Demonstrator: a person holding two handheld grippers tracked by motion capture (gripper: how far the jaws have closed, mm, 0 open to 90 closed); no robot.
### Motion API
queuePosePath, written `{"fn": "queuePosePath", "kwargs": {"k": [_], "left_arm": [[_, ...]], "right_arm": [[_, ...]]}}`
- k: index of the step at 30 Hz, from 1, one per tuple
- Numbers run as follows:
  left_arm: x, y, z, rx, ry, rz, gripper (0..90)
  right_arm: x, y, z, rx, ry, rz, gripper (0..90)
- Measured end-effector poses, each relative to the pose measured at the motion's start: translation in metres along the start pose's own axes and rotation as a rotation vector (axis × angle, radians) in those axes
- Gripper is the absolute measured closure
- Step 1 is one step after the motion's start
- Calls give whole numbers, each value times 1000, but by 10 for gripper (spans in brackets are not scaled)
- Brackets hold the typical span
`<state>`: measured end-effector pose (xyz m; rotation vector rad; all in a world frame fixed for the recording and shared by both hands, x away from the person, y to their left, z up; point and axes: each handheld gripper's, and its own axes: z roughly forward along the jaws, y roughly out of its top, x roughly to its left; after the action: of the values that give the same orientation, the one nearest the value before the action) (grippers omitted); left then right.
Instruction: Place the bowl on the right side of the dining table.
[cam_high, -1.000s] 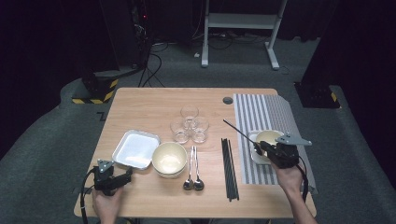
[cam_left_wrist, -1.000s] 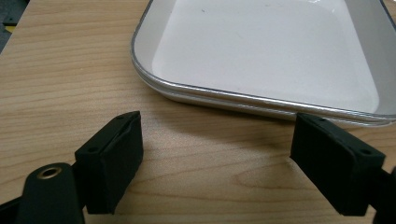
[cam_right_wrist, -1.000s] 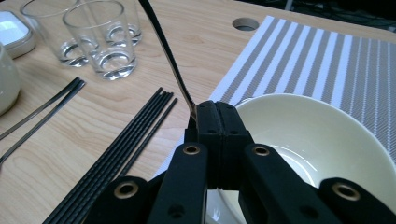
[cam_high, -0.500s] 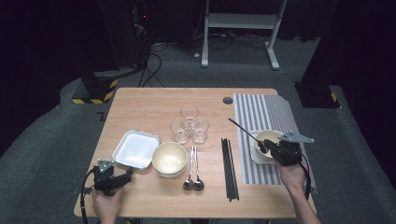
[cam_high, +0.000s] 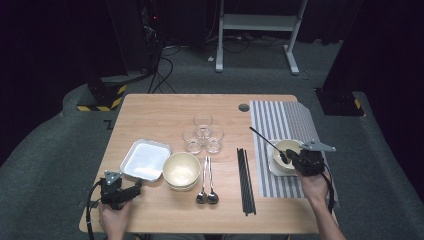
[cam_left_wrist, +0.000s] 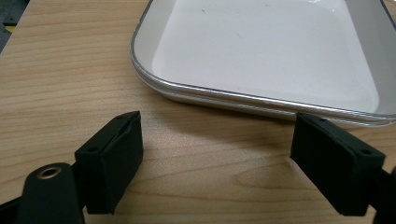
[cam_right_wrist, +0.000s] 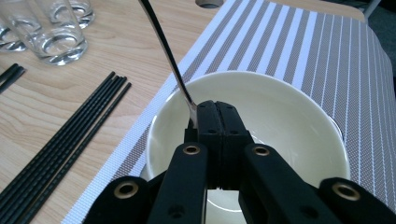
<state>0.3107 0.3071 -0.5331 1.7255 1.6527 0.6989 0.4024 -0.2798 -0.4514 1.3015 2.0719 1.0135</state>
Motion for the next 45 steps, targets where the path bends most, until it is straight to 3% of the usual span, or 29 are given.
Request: {"fn": "queuePosePath", "kwargs": {"k": [18,28,45], "left_arm": [[-1,0,0,0,2,-3,171],[0,0,0,0,1,-3,171],[0,0,0,-2,-3,-6,171]], "right_arm": [[-11,-8,12,69,-14,-1,898],[-13,-11,22,115,-52,-52,898],[-12,-16,25,128,-43,-45,892]]}}
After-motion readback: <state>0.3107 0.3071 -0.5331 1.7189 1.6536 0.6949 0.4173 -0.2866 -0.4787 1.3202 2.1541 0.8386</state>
